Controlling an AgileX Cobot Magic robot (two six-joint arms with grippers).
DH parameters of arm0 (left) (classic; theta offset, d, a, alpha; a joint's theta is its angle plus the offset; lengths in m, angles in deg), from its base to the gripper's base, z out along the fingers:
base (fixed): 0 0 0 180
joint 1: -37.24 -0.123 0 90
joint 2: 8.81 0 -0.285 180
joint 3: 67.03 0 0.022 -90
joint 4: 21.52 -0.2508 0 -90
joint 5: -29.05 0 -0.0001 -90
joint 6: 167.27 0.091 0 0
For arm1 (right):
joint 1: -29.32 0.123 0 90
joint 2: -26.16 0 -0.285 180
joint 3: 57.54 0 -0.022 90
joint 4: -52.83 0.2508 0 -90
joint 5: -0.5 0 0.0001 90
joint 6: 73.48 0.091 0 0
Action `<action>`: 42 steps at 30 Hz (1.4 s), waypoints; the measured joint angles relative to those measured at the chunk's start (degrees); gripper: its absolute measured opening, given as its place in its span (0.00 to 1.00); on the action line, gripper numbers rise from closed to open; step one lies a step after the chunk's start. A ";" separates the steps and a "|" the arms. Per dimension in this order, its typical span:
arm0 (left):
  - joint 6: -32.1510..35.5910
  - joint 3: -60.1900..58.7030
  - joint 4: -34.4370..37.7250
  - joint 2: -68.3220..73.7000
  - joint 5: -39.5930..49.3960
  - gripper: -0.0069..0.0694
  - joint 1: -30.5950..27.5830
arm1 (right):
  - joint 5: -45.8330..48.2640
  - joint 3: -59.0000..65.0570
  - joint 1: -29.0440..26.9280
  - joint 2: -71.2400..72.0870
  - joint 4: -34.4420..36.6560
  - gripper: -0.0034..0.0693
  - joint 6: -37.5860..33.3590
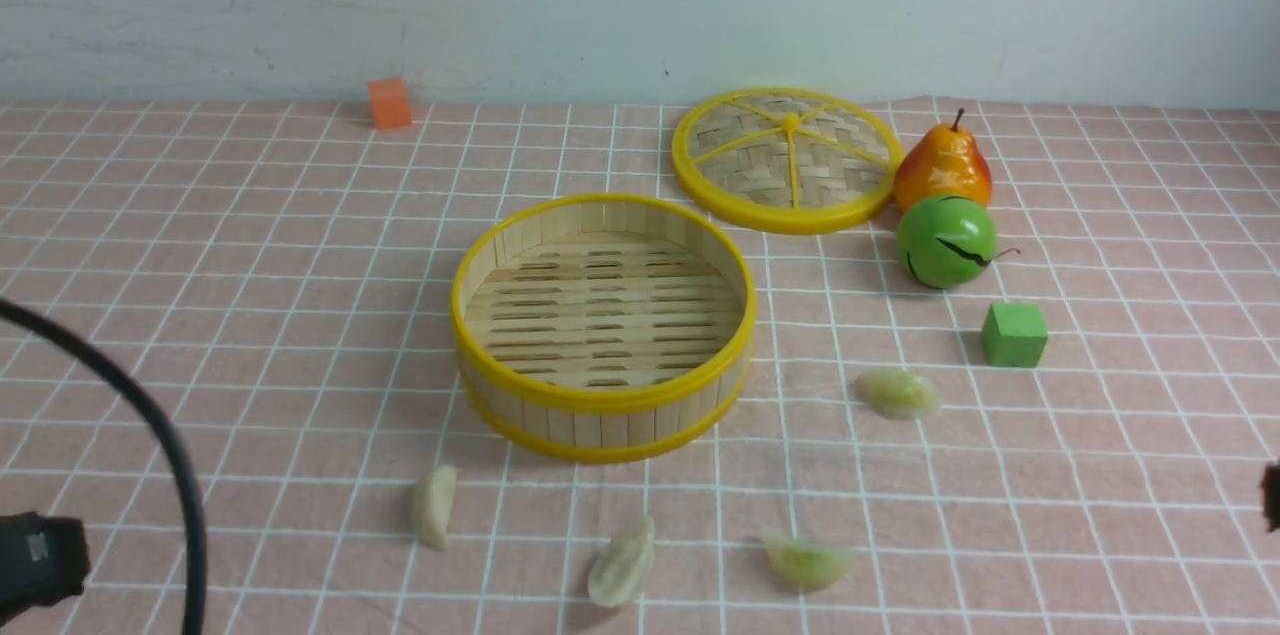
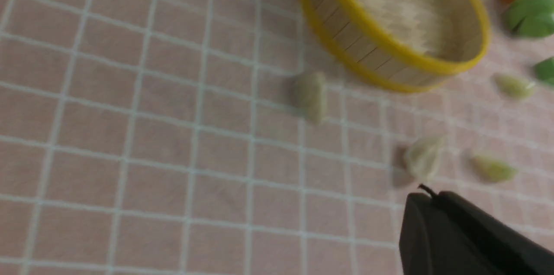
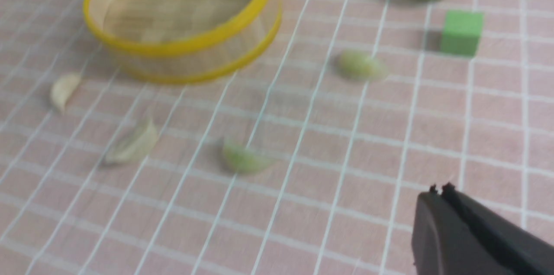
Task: Put the dumplings into the steamer on the table with the pink tablecloth.
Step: 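Reach for and grasp a dumpling on the table with the left gripper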
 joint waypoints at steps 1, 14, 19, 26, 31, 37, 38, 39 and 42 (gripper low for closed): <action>-0.58 1.67 -2.62 2.63 1.71 0.07 0.94 | 3.01 -1.90 2.52 -3.29 -1.68 0.02 0.11; -14.66 15.73 -22.48 36.55 2.63 0.36 23.65 | 18.38 -8.90 26.32 -22.49 -10.48 0.03 0.24; -15.43 20.64 -22.35 47.67 -0.44 0.64 24.18 | 16.11 -8.99 26.56 -22.49 -10.81 0.03 0.24; -15.74 26.72 -22.35 61.42 -6.69 0.82 24.18 | 15.82 -8.99 26.56 -22.49 -12.45 0.04 0.24; -15.86 29.18 -22.35 68.99 -9.19 0.81 24.18 | 15.82 -8.99 26.56 -22.49 -13.80 0.05 0.24; -16.10 30.21 -21.81 71.55 -8.34 0.55 24.36 | 15.69 -8.99 26.56 -22.49 -14.80 0.05 0.24; -16.10 30.55 -21.96 71.59 -7.39 0.46 24.36 | 15.43 -8.99 26.56 -22.49 -14.80 0.06 0.24; -16.04 31.16 -22.00 71.59 -6.06 0.39 24.36 | 15.10 -8.99 26.56 -22.49 -14.80 0.06 0.24; -14.42 35.60 -22.20 70.73 -1.09 0.38 24.36 | 13.36 -8.99 26.56 -22.49 -14.80 0.06 0.24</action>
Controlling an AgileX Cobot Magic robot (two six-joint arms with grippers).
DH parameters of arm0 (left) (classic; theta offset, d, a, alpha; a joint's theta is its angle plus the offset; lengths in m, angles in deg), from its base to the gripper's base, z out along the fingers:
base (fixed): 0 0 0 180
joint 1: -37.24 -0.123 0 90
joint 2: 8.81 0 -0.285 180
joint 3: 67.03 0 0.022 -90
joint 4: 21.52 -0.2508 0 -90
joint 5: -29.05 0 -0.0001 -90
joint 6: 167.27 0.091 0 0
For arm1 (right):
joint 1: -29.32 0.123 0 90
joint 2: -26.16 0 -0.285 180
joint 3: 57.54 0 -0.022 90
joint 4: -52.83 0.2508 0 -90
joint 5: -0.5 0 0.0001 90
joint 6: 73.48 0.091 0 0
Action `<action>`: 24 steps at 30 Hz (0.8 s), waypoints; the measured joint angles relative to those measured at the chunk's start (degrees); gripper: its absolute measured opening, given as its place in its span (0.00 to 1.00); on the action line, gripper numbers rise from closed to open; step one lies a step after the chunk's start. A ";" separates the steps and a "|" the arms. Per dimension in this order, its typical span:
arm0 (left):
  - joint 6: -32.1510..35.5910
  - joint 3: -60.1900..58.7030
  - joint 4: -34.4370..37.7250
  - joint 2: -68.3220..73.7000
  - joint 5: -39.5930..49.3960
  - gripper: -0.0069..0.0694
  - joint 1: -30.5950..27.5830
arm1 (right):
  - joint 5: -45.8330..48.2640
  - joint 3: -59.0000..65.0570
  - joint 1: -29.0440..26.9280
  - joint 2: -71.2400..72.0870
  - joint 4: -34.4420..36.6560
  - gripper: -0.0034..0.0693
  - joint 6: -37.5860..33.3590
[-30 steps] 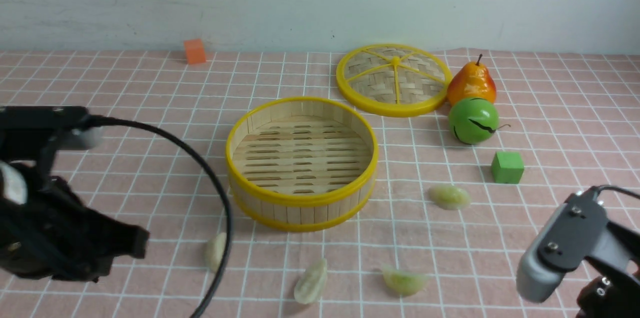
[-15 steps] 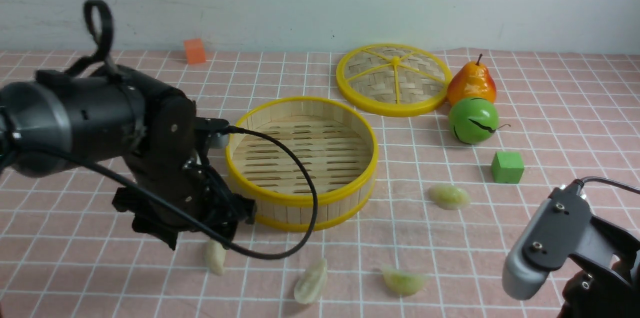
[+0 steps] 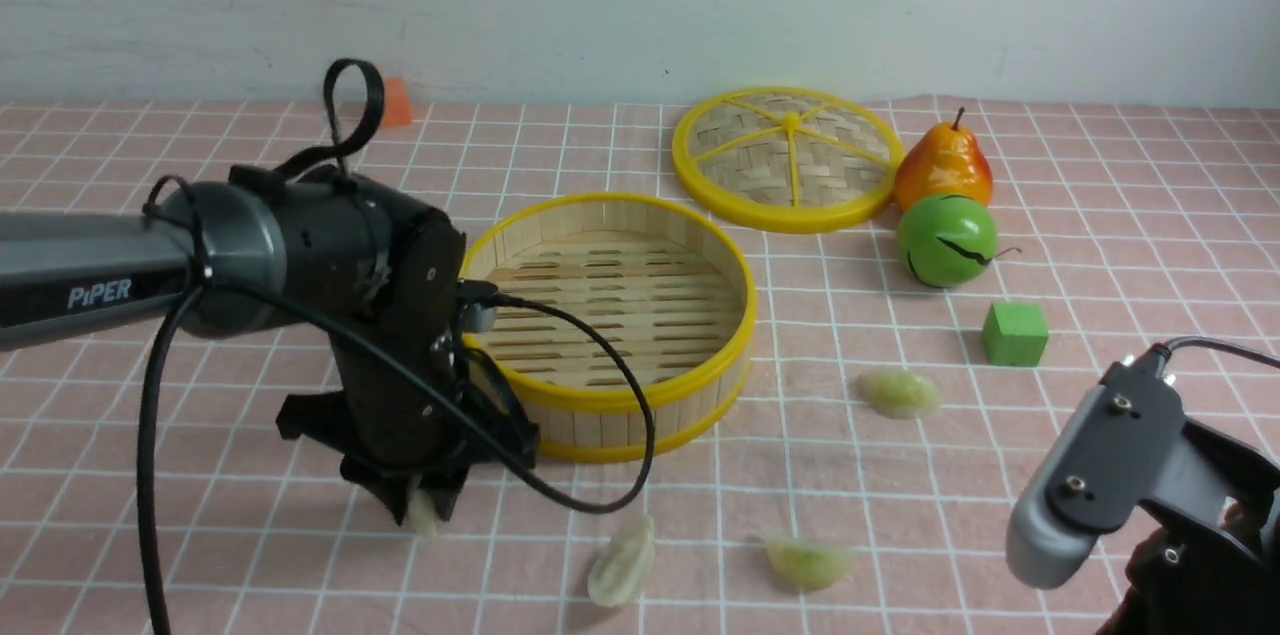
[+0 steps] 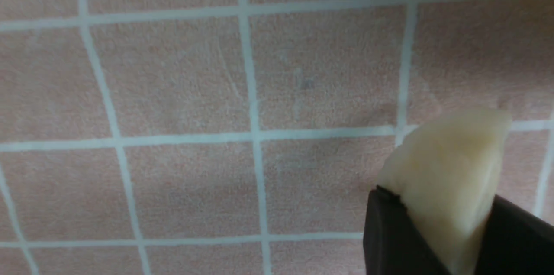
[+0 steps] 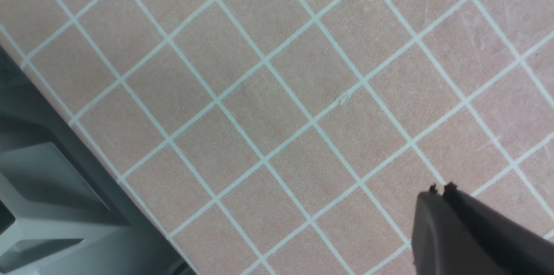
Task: Put the dumplings into the steamer on the table with the pink tablecloth.
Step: 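Place the dumpling into the bamboo steamer basket with the left gripper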
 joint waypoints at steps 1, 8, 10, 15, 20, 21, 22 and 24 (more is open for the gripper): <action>0.65 1.83 0.32 -0.48 1.32 0.38 0.00 | -0.52 0.00 0.00 0.00 0.00 0.06 0.00; 7.12 21.30 6.03 -1.45 6.80 0.38 1.22 | -2.92 0.00 0.00 0.00 0.00 0.07 0.00; 8.55 27.47 6.47 1.00 7.24 0.38 2.58 | -3.18 0.00 0.00 -0.02 0.00 0.07 0.00; 9.66 40.71 6.03 11.67 9.30 0.38 4.72 | -3.17 0.00 0.00 -0.02 0.06 0.07 0.00; 7.12 48.46 3.59 21.54 10.22 0.38 4.79 | -1.29 0.00 0.00 -0.02 0.17 0.08 0.00; 5.78 50.05 2.45 23.87 10.03 0.38 4.79 | -0.51 0.00 0.00 -0.02 0.17 0.08 0.00; 5.11 50.61 1.94 25.42 9.51 0.38 4.79 | -0.07 0.00 0.00 -0.02 0.24 0.08 0.00; 4.50 50.84 1.71 26.68 8.94 0.38 4.79 | 0.21 0.00 0.00 -0.02 0.23 0.09 0.00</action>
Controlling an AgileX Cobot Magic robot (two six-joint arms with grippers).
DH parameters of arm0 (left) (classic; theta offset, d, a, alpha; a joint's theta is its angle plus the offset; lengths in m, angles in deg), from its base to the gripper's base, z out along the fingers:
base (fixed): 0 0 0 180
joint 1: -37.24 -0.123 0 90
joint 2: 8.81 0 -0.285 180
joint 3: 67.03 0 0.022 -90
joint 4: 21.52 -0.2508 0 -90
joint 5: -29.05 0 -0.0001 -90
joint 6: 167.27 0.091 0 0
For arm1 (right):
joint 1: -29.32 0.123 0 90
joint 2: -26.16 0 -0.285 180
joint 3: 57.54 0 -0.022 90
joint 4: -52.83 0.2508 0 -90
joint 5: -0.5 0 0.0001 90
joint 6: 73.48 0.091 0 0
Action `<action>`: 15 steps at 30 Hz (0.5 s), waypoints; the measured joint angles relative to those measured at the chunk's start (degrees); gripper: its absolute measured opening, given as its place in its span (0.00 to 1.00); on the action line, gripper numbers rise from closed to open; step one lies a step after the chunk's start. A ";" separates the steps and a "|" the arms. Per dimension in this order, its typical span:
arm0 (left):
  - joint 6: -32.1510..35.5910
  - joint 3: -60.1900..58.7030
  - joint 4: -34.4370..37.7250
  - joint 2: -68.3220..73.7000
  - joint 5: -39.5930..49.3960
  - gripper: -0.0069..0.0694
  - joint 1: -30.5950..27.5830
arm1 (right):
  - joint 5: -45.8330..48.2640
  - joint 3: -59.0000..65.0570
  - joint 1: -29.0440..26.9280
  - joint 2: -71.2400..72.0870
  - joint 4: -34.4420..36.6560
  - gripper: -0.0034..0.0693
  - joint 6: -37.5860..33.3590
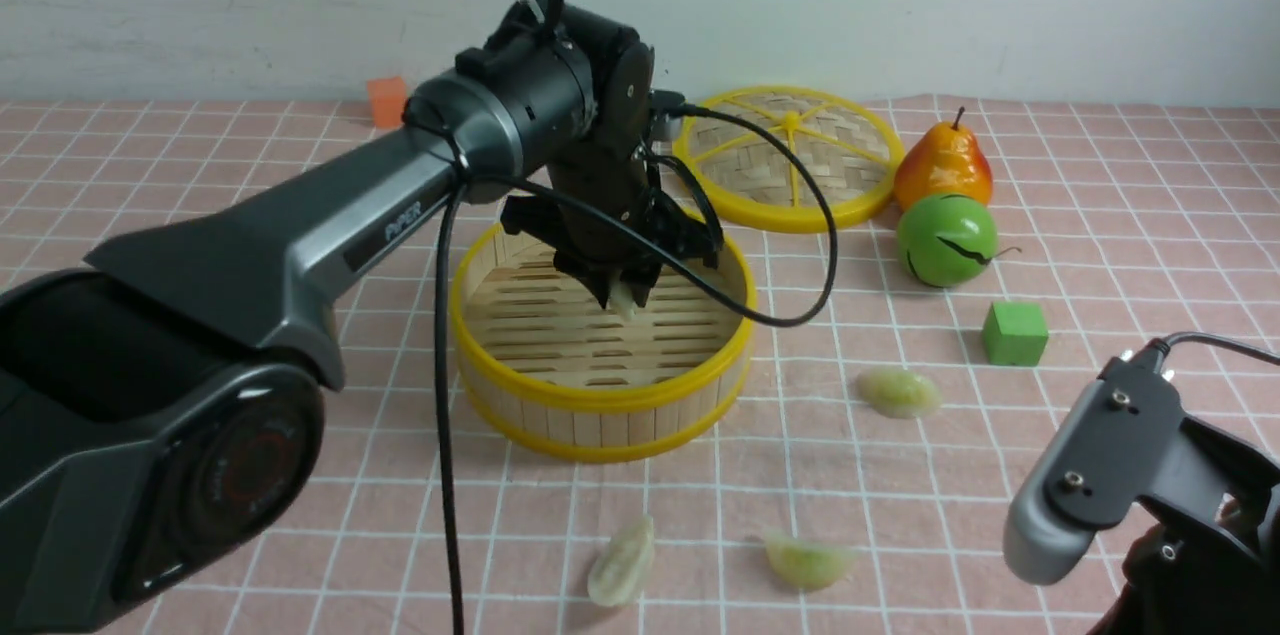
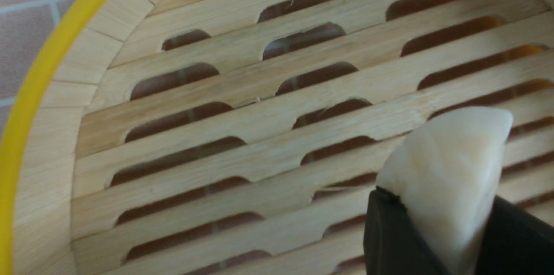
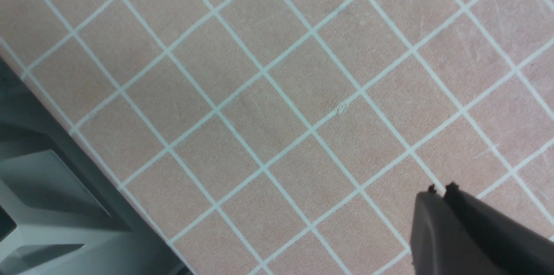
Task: Put the dumplings into the steamer on the table with the pink tablecloth.
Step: 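Place the dumpling into the bamboo steamer basket with the left gripper, then reach for and grasp a dumpling on the table with the left gripper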
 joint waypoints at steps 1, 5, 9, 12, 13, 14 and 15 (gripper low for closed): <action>-0.53 0.13 -0.11 1.22 -0.89 0.38 0.00 | 0.15 0.00 0.00 0.00 0.00 0.09 0.00; -1.04 0.42 -0.30 2.49 -2.23 0.44 0.00 | 0.10 0.00 0.00 0.00 -0.11 0.09 0.00; -1.18 0.42 -0.53 1.85 -0.12 0.63 0.00 | -0.13 0.00 0.00 0.00 -0.17 0.09 0.00; -0.81 0.42 -0.66 -0.34 3.53 0.74 0.00 | -0.78 0.00 0.00 0.00 -0.17 0.09 0.00; -0.40 0.42 -0.66 -1.53 5.04 0.76 0.00 | -0.93 0.00 0.00 0.00 -0.17 0.09 0.00; 0.13 0.42 -0.53 -2.95 6.66 0.77 0.00 | -1.45 0.00 0.00 0.00 -0.17 0.09 0.00; 0.63 0.42 -0.33 -4.17 7.86 0.78 0.00 | -1.84 0.00 0.00 0.00 -0.17 0.09 0.00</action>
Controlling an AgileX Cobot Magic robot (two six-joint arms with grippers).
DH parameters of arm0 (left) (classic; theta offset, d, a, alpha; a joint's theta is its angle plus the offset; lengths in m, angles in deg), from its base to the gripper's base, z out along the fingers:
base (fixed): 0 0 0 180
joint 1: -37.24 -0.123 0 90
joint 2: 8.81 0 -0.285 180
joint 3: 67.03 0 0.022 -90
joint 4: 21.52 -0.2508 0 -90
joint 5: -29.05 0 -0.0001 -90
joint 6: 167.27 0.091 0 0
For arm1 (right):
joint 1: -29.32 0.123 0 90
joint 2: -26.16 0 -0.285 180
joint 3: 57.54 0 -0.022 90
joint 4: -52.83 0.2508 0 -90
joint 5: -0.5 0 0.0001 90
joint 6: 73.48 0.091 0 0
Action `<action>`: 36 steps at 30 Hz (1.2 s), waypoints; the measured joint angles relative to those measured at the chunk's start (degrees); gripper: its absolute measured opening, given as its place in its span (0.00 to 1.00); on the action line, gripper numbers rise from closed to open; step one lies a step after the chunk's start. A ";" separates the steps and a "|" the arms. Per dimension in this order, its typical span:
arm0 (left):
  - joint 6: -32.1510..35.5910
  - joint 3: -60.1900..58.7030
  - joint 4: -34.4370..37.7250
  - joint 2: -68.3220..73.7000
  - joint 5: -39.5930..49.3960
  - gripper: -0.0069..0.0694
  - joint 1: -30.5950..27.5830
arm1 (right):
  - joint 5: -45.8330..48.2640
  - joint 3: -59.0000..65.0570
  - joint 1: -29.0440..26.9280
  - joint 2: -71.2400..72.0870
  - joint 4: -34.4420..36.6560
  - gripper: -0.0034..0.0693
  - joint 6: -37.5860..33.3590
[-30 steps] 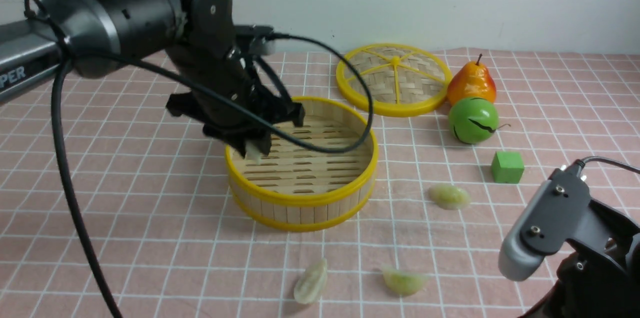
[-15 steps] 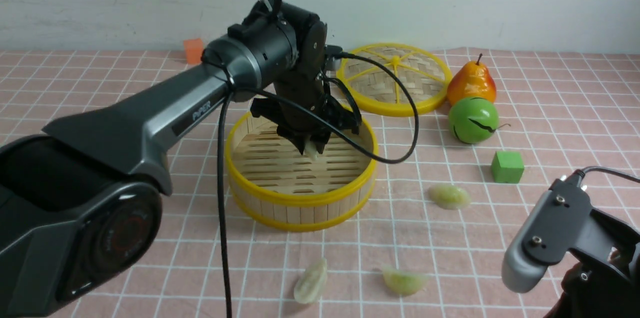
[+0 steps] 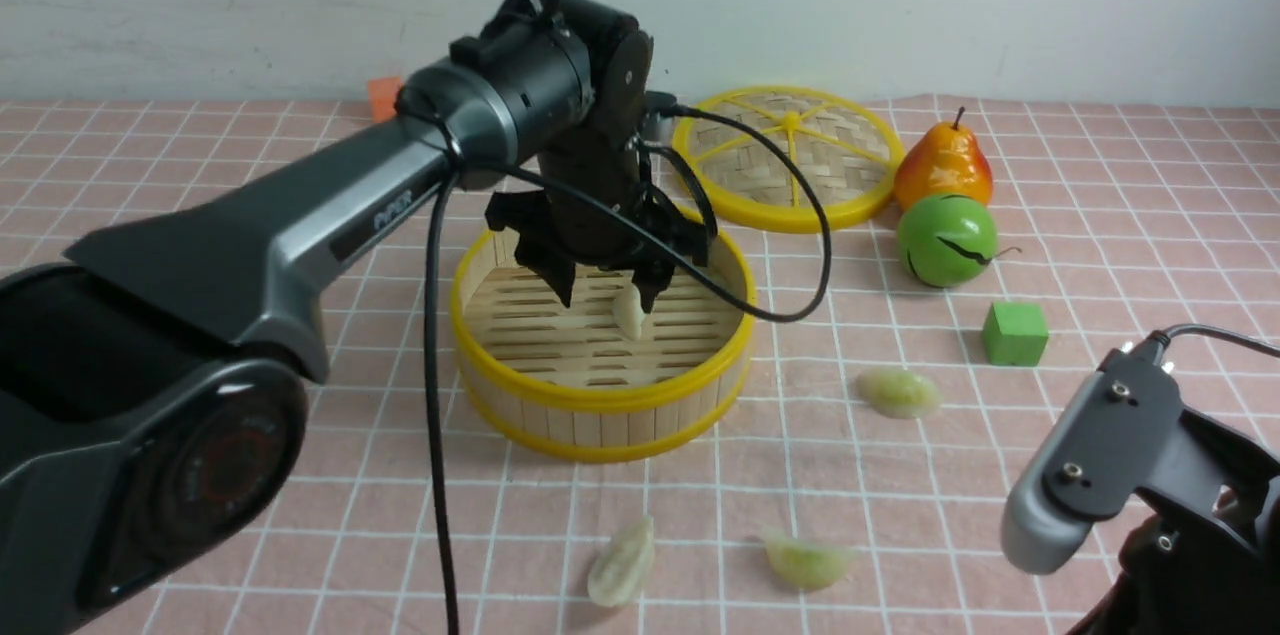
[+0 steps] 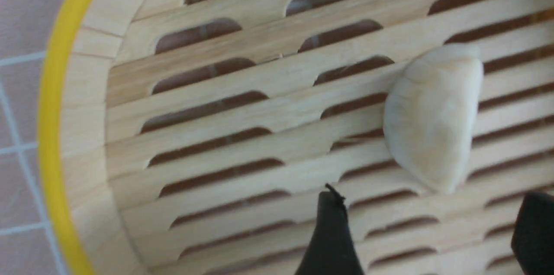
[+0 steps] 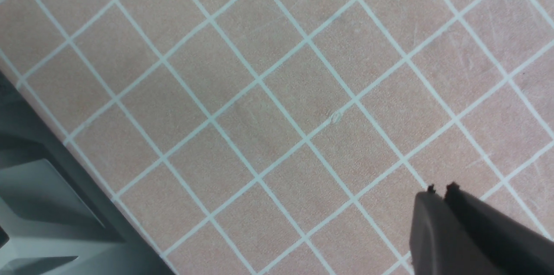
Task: Put the dumplings into the steamer on the table with the pink tablecloth.
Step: 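Reach for and grasp a dumpling on the table with the left gripper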
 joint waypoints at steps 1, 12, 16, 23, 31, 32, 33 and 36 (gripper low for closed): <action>0.49 0.00 0.34 -1.62 0.89 0.78 0.00 | -0.47 0.00 0.00 0.00 0.00 0.09 0.00; 4.35 -12.22 10.09 -20.85 2.47 0.79 2.03 | -1.52 0.00 0.00 0.00 0.19 0.09 4.49; 4.54 -21.59 8.39 -26.55 1.01 0.79 4.38 | -1.52 0.00 0.00 0.00 0.19 0.09 4.80; 3.28 -42.01 3.92 -32.23 -9.18 0.79 11.52 | -1.52 0.00 0.00 0.00 0.37 0.10 4.98; -0.94 -47.79 -1.06 -23.60 -13.24 0.79 13.05 | -1.52 0.00 0.00 0.00 0.43 0.11 4.98; -1.45 -47.79 -1.14 -22.11 -13.53 0.79 13.05 | -1.52 0.00 0.00 0.00 0.38 0.11 4.98; -1.55 -47.79 -1.14 -21.85 -13.54 0.79 13.05 | -1.52 0.00 0.00 0.00 0.38 0.11 4.93; -2.00 -47.79 0.33 -17.66 -14.64 0.76 13.05 | -1.54 0.00 0.00 0.00 -0.24 0.11 4.93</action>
